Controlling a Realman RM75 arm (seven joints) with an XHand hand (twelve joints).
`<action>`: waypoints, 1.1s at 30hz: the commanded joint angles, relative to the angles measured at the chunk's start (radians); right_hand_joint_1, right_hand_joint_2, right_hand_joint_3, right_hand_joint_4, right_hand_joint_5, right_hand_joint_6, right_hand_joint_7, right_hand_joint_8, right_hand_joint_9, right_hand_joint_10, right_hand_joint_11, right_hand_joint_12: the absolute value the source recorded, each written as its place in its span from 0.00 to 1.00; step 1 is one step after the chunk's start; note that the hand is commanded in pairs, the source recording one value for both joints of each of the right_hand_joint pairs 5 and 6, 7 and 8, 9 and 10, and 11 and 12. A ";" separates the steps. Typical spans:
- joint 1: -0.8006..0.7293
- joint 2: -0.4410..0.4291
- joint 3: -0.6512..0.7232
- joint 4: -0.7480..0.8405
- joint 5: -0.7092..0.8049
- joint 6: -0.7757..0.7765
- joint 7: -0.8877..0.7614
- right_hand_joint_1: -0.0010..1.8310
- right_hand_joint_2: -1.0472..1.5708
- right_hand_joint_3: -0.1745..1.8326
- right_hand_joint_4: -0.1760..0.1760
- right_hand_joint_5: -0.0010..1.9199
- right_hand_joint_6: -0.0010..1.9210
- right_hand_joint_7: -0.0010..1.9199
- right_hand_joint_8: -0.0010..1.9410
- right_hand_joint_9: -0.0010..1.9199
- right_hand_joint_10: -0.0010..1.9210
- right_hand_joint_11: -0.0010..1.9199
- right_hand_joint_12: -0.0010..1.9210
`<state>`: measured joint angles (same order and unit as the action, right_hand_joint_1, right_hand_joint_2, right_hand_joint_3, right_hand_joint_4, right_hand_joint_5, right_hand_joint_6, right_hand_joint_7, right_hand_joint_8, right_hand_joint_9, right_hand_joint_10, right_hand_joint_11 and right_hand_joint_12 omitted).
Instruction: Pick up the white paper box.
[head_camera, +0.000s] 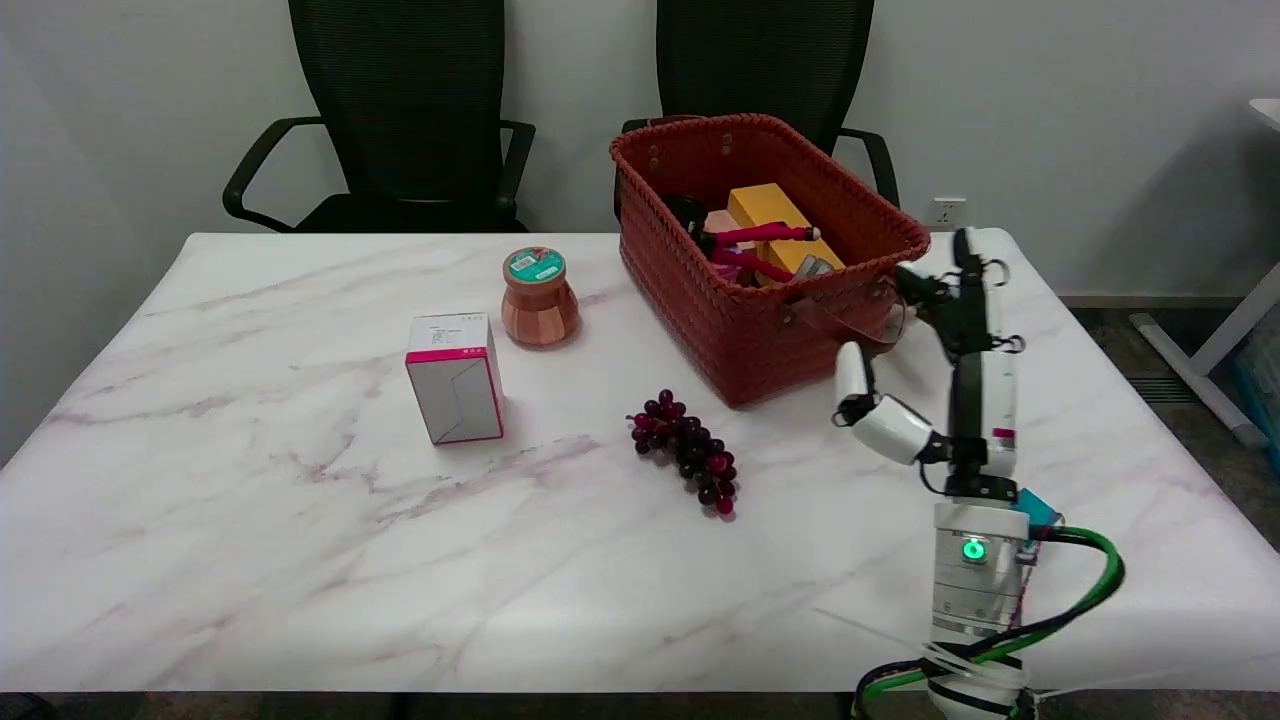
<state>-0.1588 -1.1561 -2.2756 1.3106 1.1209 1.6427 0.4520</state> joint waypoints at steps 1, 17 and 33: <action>0.022 -0.029 -0.034 0.065 -0.040 -0.349 0.088 0.58 0.63 0.56 0.50 0.05 0.05 0.24 0.24 0.23 0.23 0.20 0.20; 0.031 -0.029 -0.026 0.100 -0.102 -0.522 0.161 0.58 0.62 0.56 0.50 0.05 0.05 0.24 0.23 0.23 0.23 0.19 0.19; 0.049 -0.051 -0.015 0.139 -0.116 -0.705 0.161 0.59 0.61 0.54 0.50 0.05 0.05 0.24 0.23 0.23 0.23 0.19 0.19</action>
<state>-0.1245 -1.1899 -2.2996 1.4064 1.0293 1.1201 0.5953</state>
